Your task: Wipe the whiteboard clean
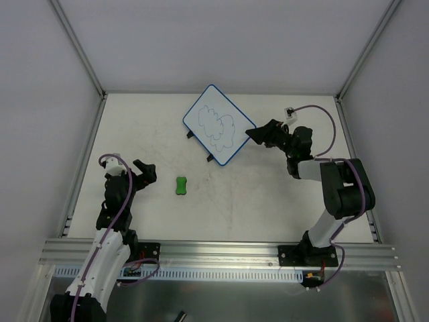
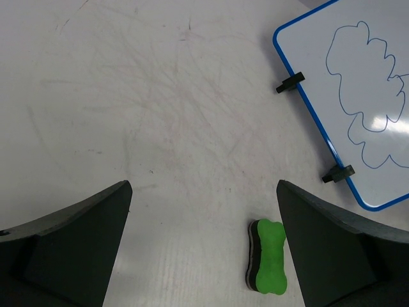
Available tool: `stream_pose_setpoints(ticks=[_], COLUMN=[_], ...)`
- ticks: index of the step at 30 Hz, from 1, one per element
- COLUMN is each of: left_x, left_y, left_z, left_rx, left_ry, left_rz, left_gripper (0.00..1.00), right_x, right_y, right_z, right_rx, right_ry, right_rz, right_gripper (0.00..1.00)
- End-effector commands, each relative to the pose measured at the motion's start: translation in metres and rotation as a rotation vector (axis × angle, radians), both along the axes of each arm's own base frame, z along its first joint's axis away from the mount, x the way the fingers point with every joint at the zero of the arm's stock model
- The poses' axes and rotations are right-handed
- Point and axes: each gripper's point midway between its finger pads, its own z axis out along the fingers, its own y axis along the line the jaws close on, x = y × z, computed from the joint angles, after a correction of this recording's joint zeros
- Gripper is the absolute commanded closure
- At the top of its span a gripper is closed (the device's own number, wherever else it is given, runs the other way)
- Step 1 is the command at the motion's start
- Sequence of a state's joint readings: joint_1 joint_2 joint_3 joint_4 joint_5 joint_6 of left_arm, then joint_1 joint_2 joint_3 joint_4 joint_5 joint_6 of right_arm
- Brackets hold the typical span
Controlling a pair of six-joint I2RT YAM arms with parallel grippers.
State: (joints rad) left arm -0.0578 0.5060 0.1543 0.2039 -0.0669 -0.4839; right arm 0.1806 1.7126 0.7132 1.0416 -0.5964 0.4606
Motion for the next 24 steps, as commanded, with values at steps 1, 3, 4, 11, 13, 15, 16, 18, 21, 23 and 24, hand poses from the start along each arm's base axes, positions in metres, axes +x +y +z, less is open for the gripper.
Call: stream_pose_setpoints(ticks=[1, 3, 4, 11, 13, 15, 16, 18, 21, 23, 24], left_x=[0.004, 0.004, 0.004, 0.005, 0.006, 0.006, 0.006, 0.006, 0.006, 0.006, 0.006], left_y=[-0.004, -0.003, -0.004, -0.004, -0.004, -0.004, -0.004, -0.004, -0.004, -0.004, -0.004], left_z=[0.011, 0.009, 0.01, 0.009, 0.008, 0.006, 0.005, 0.004, 0.004, 0.004, 0.005], left_rx=[0.004, 0.005, 0.003, -0.017, -0.019, -0.018, -0.017, -0.017, -0.017, -0.019, -0.019], left_ry=[-0.037, -0.029, -0.029, -0.016, -0.008, 0.007, 0.012, 0.018, 0.02, 0.016, 0.015], left_rz=[-0.024, -0.022, -0.027, -0.015, -0.013, -0.011, -0.011, -0.011, -0.011, -0.01, -0.012], left_gripper=[0.01, 0.01, 0.01, 0.01, 0.01, 0.01, 0.01, 0.01, 0.01, 0.01, 0.01], right_x=[0.009, 0.01, 0.011, 0.011, 0.013, 0.015, 0.016, 0.018, 0.019, 0.02, 0.021], right_y=[0.003, 0.004, 0.003, 0.004, 0.004, 0.005, 0.006, 0.008, 0.008, 0.009, 0.008], right_z=[0.03, 0.026, 0.024, 0.022, 0.02, 0.02, 0.02, 0.019, 0.018, 0.018, 0.016], right_rx=[0.023, 0.022, 0.021, 0.019, 0.017, 0.022, 0.025, 0.035, 0.048, 0.054, 0.056], right_ry=[-0.11, -0.102, -0.1, -0.109, -0.106, -0.109, -0.11, -0.107, -0.101, -0.103, -0.098], right_rz=[0.022, 0.024, 0.019, 0.018, 0.013, 0.014, 0.014, 0.021, 0.024, 0.025, 0.022], right_gripper=[0.33, 0.39, 0.43, 0.44, 0.44, 0.46, 0.48, 0.52, 0.53, 0.53, 0.53])
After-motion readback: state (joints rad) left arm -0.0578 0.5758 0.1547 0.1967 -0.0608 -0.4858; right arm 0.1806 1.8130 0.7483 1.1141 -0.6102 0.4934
